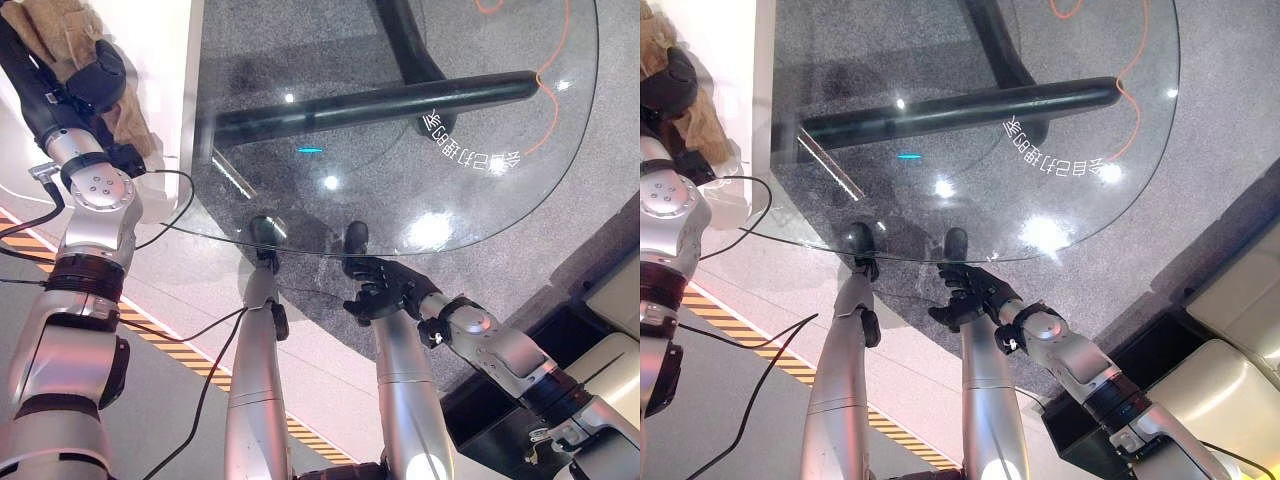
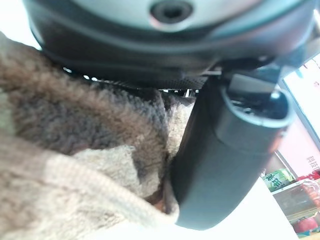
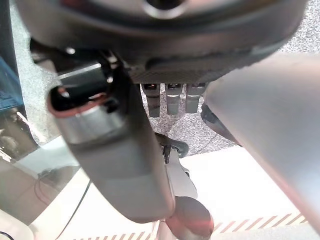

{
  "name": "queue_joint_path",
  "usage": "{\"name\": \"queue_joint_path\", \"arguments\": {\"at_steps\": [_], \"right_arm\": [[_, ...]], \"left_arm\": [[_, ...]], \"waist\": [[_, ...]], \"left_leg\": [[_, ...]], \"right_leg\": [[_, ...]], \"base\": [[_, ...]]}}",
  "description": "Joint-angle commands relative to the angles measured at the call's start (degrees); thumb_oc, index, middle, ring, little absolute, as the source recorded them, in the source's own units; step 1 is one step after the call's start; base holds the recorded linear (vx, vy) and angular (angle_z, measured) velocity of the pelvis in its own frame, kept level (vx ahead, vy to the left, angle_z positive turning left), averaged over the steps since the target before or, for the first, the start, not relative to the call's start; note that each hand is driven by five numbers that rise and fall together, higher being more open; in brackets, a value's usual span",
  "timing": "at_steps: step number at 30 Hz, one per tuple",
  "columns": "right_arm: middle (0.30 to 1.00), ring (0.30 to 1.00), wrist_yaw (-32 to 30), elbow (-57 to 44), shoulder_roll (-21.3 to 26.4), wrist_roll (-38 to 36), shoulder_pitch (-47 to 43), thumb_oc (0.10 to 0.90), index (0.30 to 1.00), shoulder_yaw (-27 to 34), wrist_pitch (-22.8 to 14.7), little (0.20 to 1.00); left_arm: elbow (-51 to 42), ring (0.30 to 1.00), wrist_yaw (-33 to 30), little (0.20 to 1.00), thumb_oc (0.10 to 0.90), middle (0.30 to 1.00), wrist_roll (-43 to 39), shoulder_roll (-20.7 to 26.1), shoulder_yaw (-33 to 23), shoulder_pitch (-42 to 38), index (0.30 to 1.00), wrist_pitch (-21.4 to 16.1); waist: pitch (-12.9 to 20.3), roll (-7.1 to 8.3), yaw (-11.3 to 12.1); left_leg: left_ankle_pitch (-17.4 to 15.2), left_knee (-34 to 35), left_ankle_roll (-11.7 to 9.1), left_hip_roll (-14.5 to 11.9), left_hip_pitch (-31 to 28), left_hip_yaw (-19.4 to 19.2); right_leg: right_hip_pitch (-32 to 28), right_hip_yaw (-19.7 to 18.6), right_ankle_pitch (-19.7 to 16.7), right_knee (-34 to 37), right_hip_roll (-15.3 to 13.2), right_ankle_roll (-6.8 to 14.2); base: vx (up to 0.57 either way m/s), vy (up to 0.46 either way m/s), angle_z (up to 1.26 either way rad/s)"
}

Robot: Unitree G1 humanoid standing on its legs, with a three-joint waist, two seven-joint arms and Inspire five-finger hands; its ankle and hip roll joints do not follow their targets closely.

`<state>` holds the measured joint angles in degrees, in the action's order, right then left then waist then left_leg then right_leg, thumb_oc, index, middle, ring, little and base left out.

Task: Wipe the table with a cloth and put it in the basket.

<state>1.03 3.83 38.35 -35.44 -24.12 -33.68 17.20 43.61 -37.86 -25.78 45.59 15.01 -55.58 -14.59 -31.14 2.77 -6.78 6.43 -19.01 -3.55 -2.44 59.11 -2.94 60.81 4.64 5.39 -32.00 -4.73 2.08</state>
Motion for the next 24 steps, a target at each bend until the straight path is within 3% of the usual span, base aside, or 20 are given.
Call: {"name": "queue_joint_path", "arguments": {"at_steps": [1, 11, 19, 24], "right_arm": [[0.9, 0.9, 0.2, -3.7, -0.4, -1.7, 3.0, 0.8, 0.9, 0.0, -0.9, 0.9], [0.9, 0.9, 0.6, -5.1, -0.9, 0.1, 5.6, 0.8, 0.9, 1.2, -0.8, 0.9], [0.9, 0.9, 1.8, -7.1, -1.1, 2.3, 10.0, 0.8, 0.9, 2.8, -1.3, 0.9], [0.9, 0.9, 1.9, -6.0, -2.2, 3.3, 10.9, 0.8, 0.9, 3.6, -3.8, 0.9]], "left_arm": [[-1.6, 0.9, -0.3, 0.9, 0.8, 0.9, 2.4, -0.1, -1.2, 4.7, 0.9, -1.1], [-5.7, 0.9, -2.2, 0.9, 0.8, 0.9, 2.8, 0.2, -4.4, 9.2, 0.9, -2.8], [-10.2, 0.9, -6.9, 0.9, 0.8, 0.9, 9.8, 0.0, -7.5, 14.7, 0.9, -2.7], [-13.2, 0.9, -8.1, 0.9, 0.8, 0.9, 12.1, -0.2, -11.2, 17.4, 0.9, -4.5]], "waist": [[1.3, 0.34, 0.5], [1.3, -0.85, 1.3], [1.3, -1.3, 2.1], [1.3, -0.95, 3.1]], "left_leg": [[-8.6, -7.3, 1.0, 4.4, -0.1, -5.1], [-9.0, -6.8, 1.2, 4.7, -3.9, -4.9], [-9.5, -5.9, 1.4, 5.0, -8.4, -4.5], [-7.4, -3.6, 1.8, 5.3, -11.5, -4.6]], "right_leg": [[-1.5, -0.3, -6.3, 10.4, 3.5, 1.4], [-5.0, -0.1, -5.2, 10.6, 2.9, 1.1], [-9.4, 0.6, -4.0, 10.5, 2.3, 1.2], [-12.5, 2.0, -5.2, 11.4, 1.9, 0.8]], "base": [[0.0, 0.0, 0.0], [0.0, 0.0, 0.0], [0.0, -0.007, 0.01], [-0.08, -0.081, 0.06]]}}
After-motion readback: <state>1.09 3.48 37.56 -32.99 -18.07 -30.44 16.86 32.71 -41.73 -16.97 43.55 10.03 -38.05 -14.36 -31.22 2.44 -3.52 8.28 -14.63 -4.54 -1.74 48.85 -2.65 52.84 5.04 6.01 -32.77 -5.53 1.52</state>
